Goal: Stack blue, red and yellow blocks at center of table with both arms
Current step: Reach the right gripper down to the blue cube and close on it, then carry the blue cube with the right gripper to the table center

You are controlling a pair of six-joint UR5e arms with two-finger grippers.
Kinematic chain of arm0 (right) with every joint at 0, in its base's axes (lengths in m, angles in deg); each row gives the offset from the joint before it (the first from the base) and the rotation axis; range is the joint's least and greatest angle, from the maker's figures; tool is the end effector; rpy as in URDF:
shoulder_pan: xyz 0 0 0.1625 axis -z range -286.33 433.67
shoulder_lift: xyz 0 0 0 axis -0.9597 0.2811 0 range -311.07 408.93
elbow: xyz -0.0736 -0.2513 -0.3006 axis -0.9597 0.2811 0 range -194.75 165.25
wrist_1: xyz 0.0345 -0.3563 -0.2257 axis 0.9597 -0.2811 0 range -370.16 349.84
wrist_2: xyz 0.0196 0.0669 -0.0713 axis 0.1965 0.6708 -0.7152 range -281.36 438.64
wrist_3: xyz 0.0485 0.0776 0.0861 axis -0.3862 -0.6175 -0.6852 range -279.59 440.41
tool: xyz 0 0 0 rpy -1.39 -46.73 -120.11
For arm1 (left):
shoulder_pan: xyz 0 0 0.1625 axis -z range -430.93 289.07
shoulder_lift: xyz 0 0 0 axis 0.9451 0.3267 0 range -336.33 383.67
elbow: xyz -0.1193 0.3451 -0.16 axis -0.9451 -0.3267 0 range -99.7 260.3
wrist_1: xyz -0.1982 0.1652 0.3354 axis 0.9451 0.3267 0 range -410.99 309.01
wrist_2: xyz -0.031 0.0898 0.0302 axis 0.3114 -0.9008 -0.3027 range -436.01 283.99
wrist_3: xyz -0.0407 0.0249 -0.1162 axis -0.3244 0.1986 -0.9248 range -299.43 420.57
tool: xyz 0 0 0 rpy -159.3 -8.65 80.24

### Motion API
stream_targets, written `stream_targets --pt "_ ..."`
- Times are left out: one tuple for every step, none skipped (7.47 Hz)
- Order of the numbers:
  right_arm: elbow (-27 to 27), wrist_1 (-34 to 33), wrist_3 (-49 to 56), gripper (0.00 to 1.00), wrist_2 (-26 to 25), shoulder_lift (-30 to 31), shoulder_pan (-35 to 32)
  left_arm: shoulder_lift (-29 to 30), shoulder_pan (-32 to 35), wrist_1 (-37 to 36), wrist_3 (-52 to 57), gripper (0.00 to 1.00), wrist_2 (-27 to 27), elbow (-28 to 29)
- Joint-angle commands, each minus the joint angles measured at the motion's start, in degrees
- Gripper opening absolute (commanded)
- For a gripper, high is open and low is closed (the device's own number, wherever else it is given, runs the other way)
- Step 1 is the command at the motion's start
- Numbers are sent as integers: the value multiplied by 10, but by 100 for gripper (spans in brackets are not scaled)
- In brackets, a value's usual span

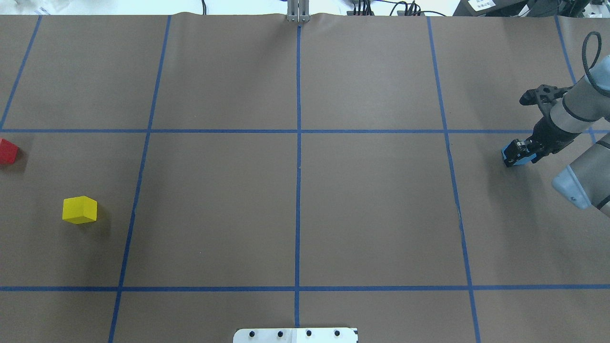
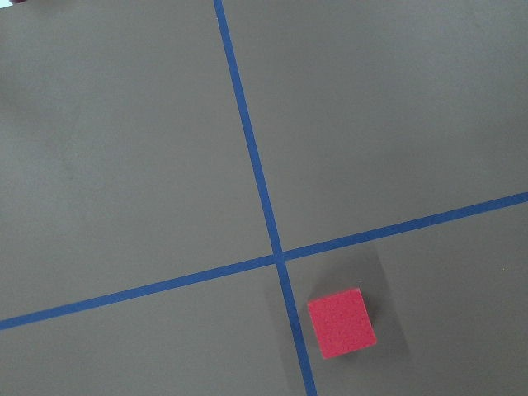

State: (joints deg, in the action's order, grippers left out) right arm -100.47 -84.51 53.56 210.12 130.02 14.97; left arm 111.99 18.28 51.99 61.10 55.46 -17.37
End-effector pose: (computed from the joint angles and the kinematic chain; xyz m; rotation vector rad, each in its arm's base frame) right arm -0.2628 -0.5287 0.5776 -0.0523 -0.7914 -0.2015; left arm -0.0430 -0.5132 0.5756 0.3150 0.7179 0.1415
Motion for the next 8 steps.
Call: stream_targets --pt "1 -4 -23 0 12 -30 -9 6 0 -1 0 100 0 1" --pt "1 -4 -23 0 16 -39 -15 8 0 -1 0 100 0 5" --pt "-3 -6 -24 0 38 -51 -35 12 0 -1 0 100 0 7" --pt "-5 -21 -32 0 69 -77 -58 14 0 -1 -1 100 0 7" --pt "-4 -73 -34 0 84 -126 -63 16 0 -1 -1 100 0 8" --pt "2 -118 -35 0 78 -187 -49 16 0 -2 -1 100 0 8" --pt "13 -128 -65 0 61 -246 -15 16 -1 -2 0 100 0 8" --pt "29 -128 -141 0 4 -309 42 16 0 -2 0 100 0 13"
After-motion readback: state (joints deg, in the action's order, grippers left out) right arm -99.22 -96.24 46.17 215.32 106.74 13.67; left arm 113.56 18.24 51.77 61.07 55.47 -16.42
